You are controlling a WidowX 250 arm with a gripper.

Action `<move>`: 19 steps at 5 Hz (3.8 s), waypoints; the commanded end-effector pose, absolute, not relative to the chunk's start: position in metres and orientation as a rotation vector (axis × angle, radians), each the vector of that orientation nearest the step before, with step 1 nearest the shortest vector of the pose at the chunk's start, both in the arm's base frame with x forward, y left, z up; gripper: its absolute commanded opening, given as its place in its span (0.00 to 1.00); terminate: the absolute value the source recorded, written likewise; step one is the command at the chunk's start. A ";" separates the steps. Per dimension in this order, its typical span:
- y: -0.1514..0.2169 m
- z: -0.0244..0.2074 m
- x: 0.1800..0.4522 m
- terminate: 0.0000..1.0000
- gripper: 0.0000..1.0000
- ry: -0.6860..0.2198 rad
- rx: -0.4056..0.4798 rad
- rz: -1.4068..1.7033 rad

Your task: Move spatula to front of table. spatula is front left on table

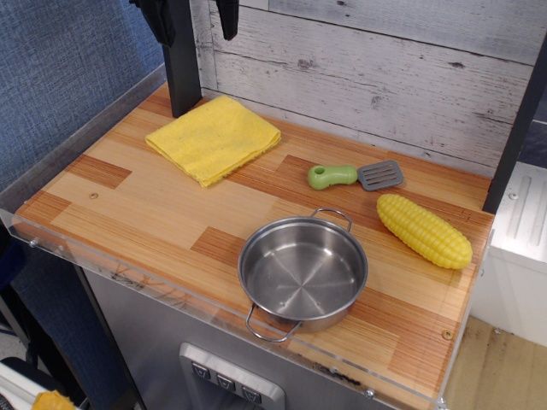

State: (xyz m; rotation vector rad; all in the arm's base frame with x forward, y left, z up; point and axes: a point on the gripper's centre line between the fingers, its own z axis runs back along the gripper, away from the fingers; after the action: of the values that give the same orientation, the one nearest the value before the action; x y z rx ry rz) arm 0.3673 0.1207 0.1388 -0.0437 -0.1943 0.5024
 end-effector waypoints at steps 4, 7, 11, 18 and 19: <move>0.078 0.154 0.403 0.00 1.00 -0.292 -0.086 -0.092; 0.038 0.123 0.384 0.00 1.00 -0.258 -0.113 -0.666; -0.009 0.061 0.374 0.00 1.00 -0.196 -0.094 -1.044; -0.014 0.032 0.366 0.00 0.00 -0.159 -0.057 -0.996; -0.023 0.056 0.365 0.00 0.00 -0.202 -0.060 -0.922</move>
State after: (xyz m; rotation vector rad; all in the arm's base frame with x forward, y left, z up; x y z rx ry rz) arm 0.3673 -0.0230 0.0342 -0.0885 -0.1385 -0.8921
